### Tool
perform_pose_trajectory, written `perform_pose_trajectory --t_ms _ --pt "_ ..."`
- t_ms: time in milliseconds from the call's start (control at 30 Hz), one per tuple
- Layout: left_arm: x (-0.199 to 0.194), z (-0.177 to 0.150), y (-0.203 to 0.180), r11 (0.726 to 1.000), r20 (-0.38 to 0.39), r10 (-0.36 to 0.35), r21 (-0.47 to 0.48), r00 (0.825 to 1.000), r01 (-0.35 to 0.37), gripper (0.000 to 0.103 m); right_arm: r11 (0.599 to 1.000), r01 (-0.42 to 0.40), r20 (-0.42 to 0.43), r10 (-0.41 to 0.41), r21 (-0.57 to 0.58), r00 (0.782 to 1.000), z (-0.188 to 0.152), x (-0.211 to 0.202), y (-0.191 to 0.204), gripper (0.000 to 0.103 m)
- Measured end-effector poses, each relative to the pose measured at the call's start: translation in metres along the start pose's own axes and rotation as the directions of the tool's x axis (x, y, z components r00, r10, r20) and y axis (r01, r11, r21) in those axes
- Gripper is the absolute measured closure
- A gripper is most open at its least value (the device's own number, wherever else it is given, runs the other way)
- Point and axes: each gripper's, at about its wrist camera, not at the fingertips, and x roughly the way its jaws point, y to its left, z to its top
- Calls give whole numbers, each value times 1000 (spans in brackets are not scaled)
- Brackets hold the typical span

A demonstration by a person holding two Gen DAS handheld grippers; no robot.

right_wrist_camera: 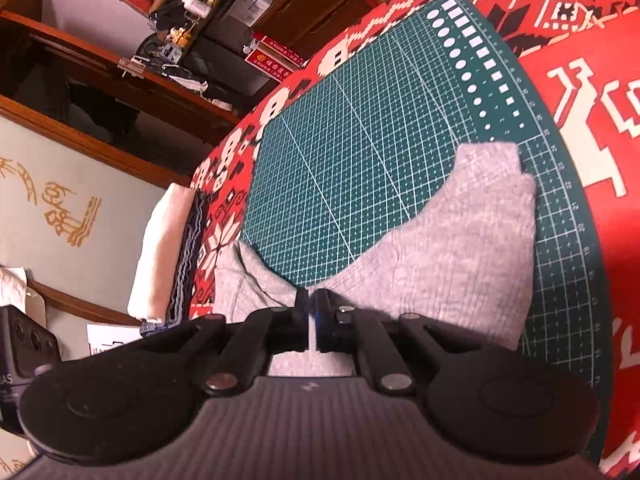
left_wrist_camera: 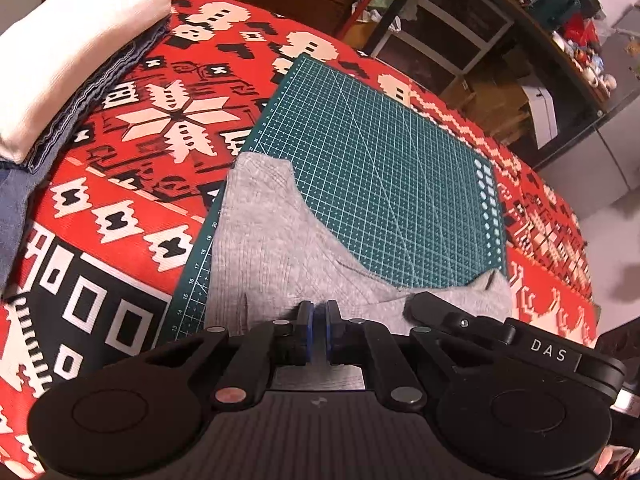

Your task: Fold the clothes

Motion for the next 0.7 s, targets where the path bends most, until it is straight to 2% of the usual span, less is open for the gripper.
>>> perform_pose_trajectory --t_ms 133,233,400,700 --pt "-11 -1 -3 996 -13 -89 -26 996 89 97 1000 -30 14 30 7 999 1 -15 2 95" --pt "-14 -5 -12 993 -17 -115 -2 993 115 97 1000 -26 1 26 -14 1000 0 -23 5 95" --pt "4 -10 -20 996 -52 -88 15 995 89 97 996 36 -15 -37 -76 999 -12 -27 7 95" --pt "18 -3 -18 999 -47 -42 16 998 43 97 998 52 -8 -53 -38 999 -2 -15 -5 96"
